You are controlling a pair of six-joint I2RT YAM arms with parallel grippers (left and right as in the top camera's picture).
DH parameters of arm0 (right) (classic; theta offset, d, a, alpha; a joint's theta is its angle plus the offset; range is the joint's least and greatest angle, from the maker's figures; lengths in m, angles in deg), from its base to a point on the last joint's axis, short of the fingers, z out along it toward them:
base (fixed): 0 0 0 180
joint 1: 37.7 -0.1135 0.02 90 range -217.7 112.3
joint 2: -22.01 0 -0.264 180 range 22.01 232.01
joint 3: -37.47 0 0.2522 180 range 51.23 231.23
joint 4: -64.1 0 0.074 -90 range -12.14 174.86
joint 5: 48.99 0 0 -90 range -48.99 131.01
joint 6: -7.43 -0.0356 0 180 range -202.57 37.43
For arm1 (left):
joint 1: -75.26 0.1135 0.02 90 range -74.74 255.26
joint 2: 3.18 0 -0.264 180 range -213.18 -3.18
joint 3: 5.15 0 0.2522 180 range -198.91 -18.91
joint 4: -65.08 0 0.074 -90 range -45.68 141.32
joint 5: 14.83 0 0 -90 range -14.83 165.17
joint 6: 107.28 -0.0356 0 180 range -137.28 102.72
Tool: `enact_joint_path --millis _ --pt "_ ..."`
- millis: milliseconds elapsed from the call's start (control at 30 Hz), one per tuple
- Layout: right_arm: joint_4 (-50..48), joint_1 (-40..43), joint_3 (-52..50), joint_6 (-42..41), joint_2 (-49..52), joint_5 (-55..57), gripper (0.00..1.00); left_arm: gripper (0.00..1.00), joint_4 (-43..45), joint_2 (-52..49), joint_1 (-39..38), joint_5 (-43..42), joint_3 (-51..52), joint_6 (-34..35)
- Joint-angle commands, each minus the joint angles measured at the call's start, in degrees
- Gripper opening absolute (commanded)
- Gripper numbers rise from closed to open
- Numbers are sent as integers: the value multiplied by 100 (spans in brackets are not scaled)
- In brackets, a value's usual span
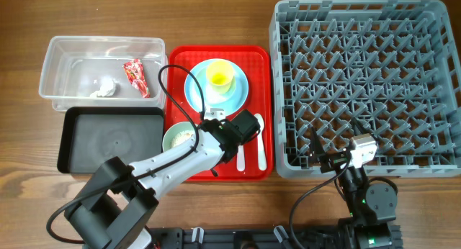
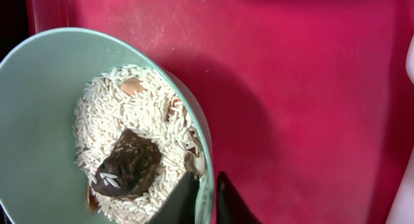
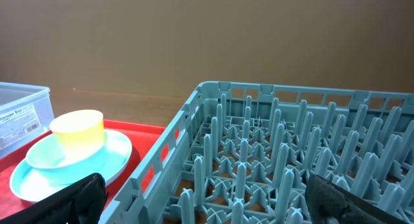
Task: Sort waste into correct bins and load items into the dishwasher rack
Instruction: 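Move the left gripper to the mint rice bowl and grasp its rim, then lift the bowl over the black tray and tip the rice out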
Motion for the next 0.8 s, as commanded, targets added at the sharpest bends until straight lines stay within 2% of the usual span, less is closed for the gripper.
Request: enact_joint_path --millis 0,267,600,767 --pt "-33 28 -7 26 -31 -68 100 4 2 -42 59 118 42 24" --pt "-33 28 -7 26 -31 -68 100 4 -101 22 59 92 -50 22" --pt "-35 28 -7 24 -31 -68 99 4 -1294 800 111 -35 -1252 -24" --pt "-33 28 -7 26 -31 -68 100 4 -1523 1176 776 -404 -1517 -634"
